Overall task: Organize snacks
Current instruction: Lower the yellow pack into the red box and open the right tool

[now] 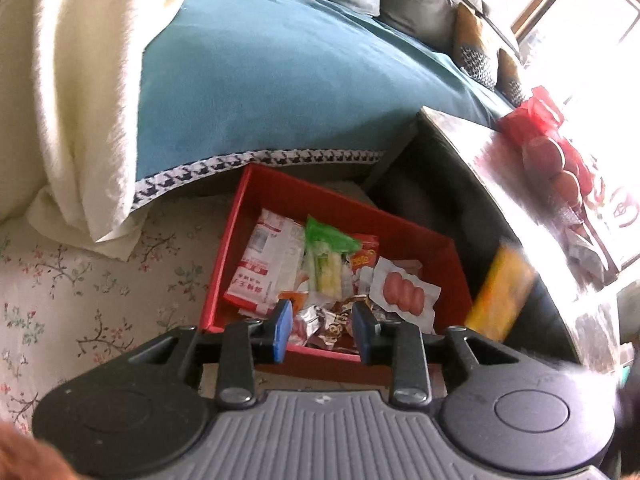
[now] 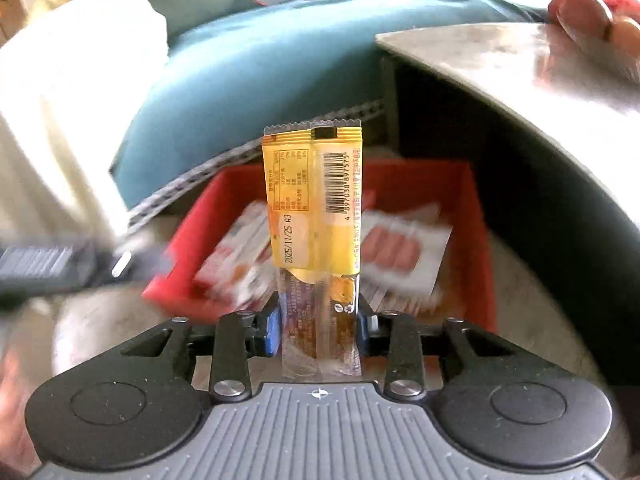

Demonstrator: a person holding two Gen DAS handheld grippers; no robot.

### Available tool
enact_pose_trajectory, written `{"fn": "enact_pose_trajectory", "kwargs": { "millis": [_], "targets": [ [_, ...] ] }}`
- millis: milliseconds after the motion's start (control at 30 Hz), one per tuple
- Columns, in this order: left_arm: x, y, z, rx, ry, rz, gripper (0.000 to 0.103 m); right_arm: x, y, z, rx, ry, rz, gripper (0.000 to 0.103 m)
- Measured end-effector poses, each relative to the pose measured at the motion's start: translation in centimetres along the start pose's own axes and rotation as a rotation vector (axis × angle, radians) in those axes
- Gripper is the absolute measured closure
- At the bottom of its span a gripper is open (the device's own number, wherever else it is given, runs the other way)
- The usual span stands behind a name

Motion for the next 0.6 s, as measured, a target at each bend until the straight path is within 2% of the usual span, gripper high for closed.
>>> {"fn": "enact_pose_trajectory", "kwargs": {
  "millis": [67, 133, 167, 200, 333, 433, 600],
  "targets": [
    [-0.6, 0.1, -0.7, 0.01, -0.009, -0.015, 0.072, -0.7, -1.8, -2.1, 0.006, 0.014, -0.004, 0.051],
    [-1.0, 0.2, -1.3, 0.013, -0.02, -0.031, 0.072, -0.6, -2.5, -3.4, 0.019, 0.015, 0.001, 0.034],
    [-1.3, 0.2, -1.5, 0.009, -0.03, -0.046, 0.072, -0.4, -2.4, -3.3, 0.012, 0.021, 0.004, 0.029],
    [-1.5, 0.3, -1.6, 0.003, -0.04, -0.059, 0.072, -0.1, -2.0, -2.9, 0.004, 0.025, 0.01, 0.019],
    [-1.3, 0.9, -1.4, -0.006, -0.06, -0.06, 0.067, 0.5, 0.3, -0.5, -0.022, 0.074, 0.058, 0.015],
    [-1.0, 2.1, -0.9, 0.0, -0.068, -0.055, 0.066, -0.5, 2.0, 1.2, -0.026, 0.044, -0.021, 0.015],
    [-0.8, 6.1, 1.3, -0.005, -0.075, -0.06, 0.063, 0.2, 4.4, 4.3, -0.037, 0.027, -0.037, 0.012]
  ]
}}
Point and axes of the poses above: each gripper's, at about its wrist camera, not at the fingertips, and z roughly against the way its jaws point, x to its left, y to its underside, the point moved 5 cm from there along -z, roughly the way its jaws point, and after that the axes turned 13 degrees about -y, right-handed, at the moved point
